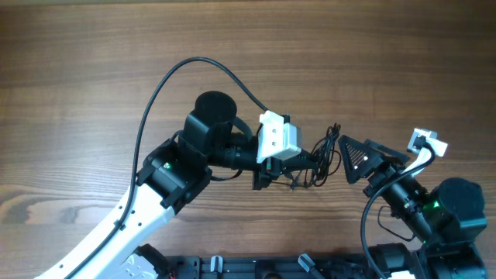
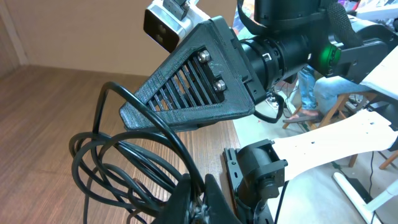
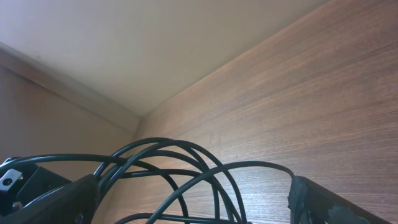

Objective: Untangle cables

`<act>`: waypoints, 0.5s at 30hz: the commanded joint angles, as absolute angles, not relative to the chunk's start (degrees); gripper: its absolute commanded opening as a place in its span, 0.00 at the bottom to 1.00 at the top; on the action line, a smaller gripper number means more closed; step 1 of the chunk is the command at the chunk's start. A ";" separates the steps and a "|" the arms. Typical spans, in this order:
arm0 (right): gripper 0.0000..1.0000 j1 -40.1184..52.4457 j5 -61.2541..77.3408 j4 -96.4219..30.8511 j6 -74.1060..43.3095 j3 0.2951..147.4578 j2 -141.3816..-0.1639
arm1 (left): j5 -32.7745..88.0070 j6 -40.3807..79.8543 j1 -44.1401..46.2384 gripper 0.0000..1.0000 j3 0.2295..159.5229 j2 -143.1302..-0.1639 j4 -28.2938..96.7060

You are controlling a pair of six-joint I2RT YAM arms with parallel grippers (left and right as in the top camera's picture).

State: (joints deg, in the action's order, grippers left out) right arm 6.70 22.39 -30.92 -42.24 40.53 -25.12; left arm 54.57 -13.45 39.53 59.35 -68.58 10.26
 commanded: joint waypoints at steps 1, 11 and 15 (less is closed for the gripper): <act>1.00 6.79 21.37 -31.11 -42.41 40.82 -24.91 | 55.44 -16.73 39.46 0.04 60.07 -67.48 10.02; 1.00 6.79 19.22 -30.89 -42.44 40.82 -24.91 | 49.52 -19.35 39.46 0.04 60.07 -67.48 9.80; 1.00 6.79 18.76 -30.89 -42.39 40.82 -24.91 | 47.79 -19.40 39.46 0.04 60.07 -67.48 9.82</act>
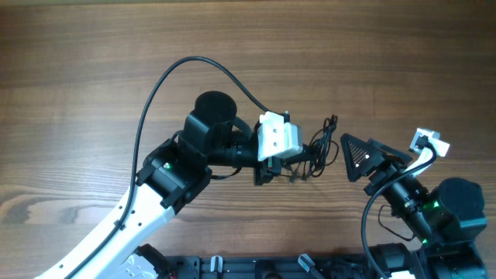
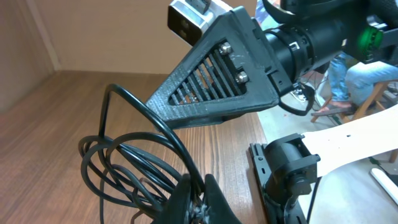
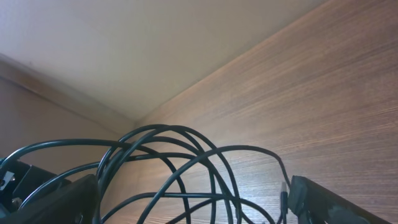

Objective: Untangle cables

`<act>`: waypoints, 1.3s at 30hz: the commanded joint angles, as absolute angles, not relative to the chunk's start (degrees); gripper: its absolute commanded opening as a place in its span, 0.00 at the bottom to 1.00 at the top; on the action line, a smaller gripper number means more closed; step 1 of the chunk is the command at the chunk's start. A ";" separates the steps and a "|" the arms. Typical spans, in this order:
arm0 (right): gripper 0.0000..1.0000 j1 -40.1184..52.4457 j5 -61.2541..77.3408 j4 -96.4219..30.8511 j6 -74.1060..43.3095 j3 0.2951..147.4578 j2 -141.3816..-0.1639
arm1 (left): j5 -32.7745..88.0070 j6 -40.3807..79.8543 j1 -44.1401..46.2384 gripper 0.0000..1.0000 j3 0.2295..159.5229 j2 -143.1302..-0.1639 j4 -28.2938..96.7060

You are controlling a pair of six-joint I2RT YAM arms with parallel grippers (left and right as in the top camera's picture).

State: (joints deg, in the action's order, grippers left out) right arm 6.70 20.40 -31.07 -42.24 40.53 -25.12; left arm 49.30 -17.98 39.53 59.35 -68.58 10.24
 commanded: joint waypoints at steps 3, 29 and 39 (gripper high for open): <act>1.00 6.79 17.54 -31.35 -39.81 40.82 -24.93 | 46.54 -22.11 39.46 0.04 60.07 -67.48 9.58; 1.00 6.79 22.44 -36.91 12.21 57.58 -38.37 | 67.79 -40.49 35.40 0.04 60.07 -67.48 -2.15; 0.09 6.79 35.29 -36.40 16.47 57.58 -38.41 | 69.82 -40.51 38.13 0.04 60.07 -67.48 -2.24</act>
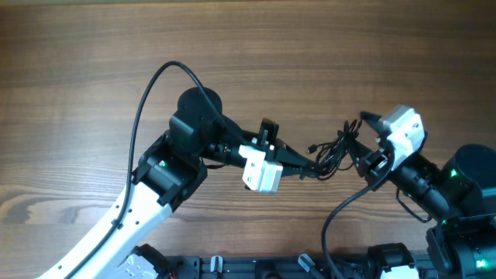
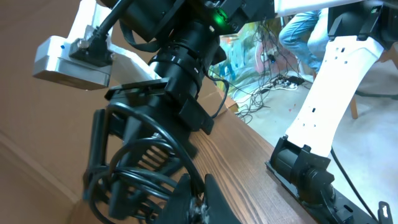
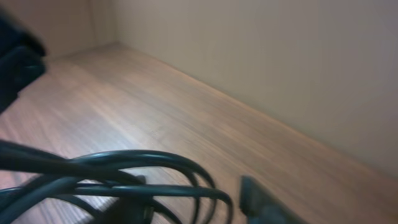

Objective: Untangle cables

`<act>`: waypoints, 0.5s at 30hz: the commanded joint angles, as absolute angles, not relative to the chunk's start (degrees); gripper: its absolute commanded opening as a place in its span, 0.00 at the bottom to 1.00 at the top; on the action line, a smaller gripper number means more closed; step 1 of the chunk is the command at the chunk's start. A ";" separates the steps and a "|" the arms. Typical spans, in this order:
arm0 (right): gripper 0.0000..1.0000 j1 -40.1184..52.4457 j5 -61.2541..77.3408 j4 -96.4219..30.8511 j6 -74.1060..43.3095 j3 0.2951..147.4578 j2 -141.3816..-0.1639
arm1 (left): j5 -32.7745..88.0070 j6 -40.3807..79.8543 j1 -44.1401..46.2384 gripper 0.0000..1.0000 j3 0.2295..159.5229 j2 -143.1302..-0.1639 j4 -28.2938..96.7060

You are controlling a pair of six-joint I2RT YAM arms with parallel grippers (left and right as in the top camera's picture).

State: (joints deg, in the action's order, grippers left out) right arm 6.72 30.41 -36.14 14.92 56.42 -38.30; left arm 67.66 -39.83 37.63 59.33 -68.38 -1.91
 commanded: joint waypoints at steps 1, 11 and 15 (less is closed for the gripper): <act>0.04 6.79 35.29 -36.93 16.32 57.58 -38.41 | 69.76 -40.51 38.13 0.04 60.07 -67.48 -2.24; 0.04 6.79 16.10 -38.30 -18.02 57.58 -38.41 | 49.21 -23.24 38.09 1.00 60.07 -67.48 -2.44; 0.04 6.79 13.26 -38.17 -34.72 57.58 -38.41 | 43.77 -4.47 38.09 1.00 60.07 -67.48 -2.42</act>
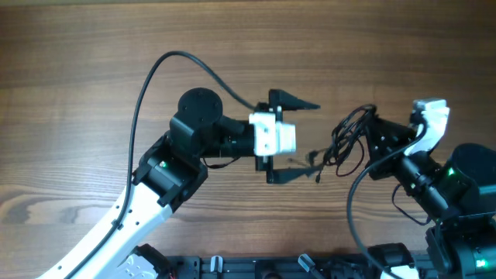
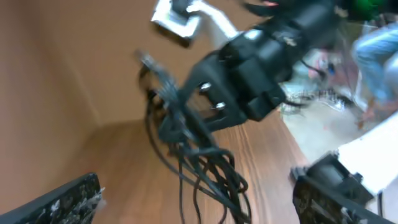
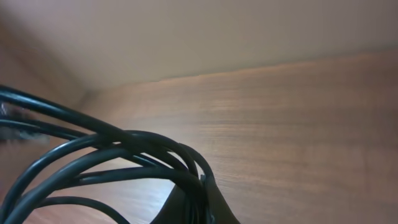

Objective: Untangle cables

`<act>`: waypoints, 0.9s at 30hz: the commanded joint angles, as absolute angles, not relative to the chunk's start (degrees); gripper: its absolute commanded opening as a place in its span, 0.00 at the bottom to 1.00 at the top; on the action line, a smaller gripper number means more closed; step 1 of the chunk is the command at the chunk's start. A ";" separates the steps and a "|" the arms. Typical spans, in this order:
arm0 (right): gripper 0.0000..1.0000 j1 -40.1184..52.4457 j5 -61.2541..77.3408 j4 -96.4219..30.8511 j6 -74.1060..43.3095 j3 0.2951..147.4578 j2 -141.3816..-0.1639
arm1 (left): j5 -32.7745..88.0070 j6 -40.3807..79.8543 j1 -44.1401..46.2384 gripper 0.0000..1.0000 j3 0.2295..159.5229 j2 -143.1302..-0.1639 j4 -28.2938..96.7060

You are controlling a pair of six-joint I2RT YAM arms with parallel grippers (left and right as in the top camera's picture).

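Observation:
A tangle of thin black cables point(image 1: 346, 141) hangs just above the wood table, right of centre. My right gripper point(image 1: 370, 144) is shut on the bundle's right side. In the right wrist view the loops point(image 3: 118, 158) run into the closed fingers point(image 3: 198, 202). My left gripper point(image 1: 316, 139) stands wide open just left of the tangle, touching none of it. In the left wrist view its two fingers sit far apart at the bottom corners, with the cables point(image 2: 202, 158) dangling between them from the right gripper point(image 2: 249, 93).
The brown wood table point(image 1: 93, 46) fills the overhead view. The left arm's own black lead point(image 1: 167, 66) arcs over the table at the upper left. The arm bases and a black rail point(image 1: 256, 267) line the near edge.
My left gripper was shut on the bundle and is now wide open, with its wrist turned. My right gripper has shut on the cables and holds them slightly further right.
At first my left gripper held the tangle while the right stood open just to its right. Half a second ago both wrists had turned and the right was at the bundle. Now the right holds the cables and the left has let go.

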State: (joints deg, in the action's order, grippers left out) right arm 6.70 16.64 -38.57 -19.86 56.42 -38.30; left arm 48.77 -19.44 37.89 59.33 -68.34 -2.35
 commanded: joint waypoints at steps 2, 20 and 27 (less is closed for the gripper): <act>0.04 6.79 13.30 -38.17 -40.27 57.58 -38.41 | 43.81 1.67 38.15 1.00 60.07 -67.48 -2.42; 0.04 6.79 18.11 -37.80 -60.62 57.58 -38.41 | 32.62 14.59 46.98 0.98 60.07 -70.96 -10.70; 0.04 6.79 19.20 -38.24 -59.96 57.58 -38.41 | 30.57 13.69 46.98 0.04 60.07 -71.37 -11.46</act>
State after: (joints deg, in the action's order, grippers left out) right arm 6.70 18.46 -38.35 -59.99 56.42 -38.33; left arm 33.01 14.15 46.87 59.33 -71.05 -10.81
